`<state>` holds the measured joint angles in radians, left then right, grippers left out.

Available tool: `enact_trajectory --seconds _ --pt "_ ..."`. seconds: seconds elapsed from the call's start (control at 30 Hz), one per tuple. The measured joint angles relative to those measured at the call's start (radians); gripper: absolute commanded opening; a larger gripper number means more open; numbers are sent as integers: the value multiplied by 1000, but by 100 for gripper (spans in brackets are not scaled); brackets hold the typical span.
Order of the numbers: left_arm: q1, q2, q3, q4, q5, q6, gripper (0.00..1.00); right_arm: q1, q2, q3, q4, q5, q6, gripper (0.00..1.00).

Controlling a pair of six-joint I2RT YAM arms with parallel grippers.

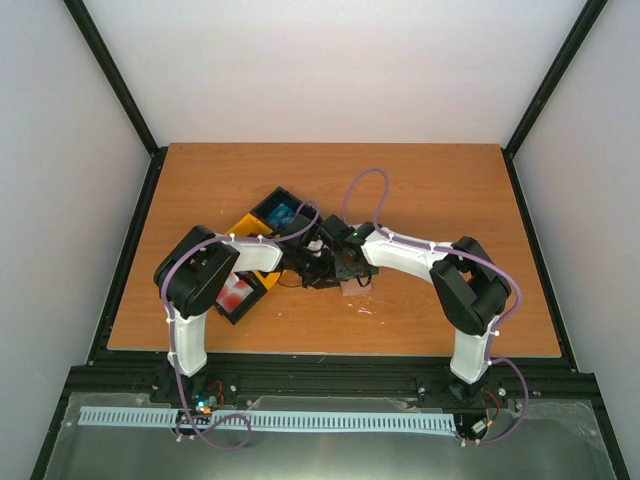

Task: Put the credit cards into the card holder
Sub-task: Close the card holder at the center of the board.

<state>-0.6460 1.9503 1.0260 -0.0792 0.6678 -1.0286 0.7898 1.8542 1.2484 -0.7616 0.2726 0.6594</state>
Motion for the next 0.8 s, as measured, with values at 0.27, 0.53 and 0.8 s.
enact_trajectory --seconds 0.27,0.53,0.8 --pt "0 0 0 0 0 0 27 0 6 0 -2 0 0 3" --pt "0 0 0 0 0 1 27 0 11 0 1 0 0 3" --pt "0 0 0 0 1 2 27 0 13 1 2 0 0 3"
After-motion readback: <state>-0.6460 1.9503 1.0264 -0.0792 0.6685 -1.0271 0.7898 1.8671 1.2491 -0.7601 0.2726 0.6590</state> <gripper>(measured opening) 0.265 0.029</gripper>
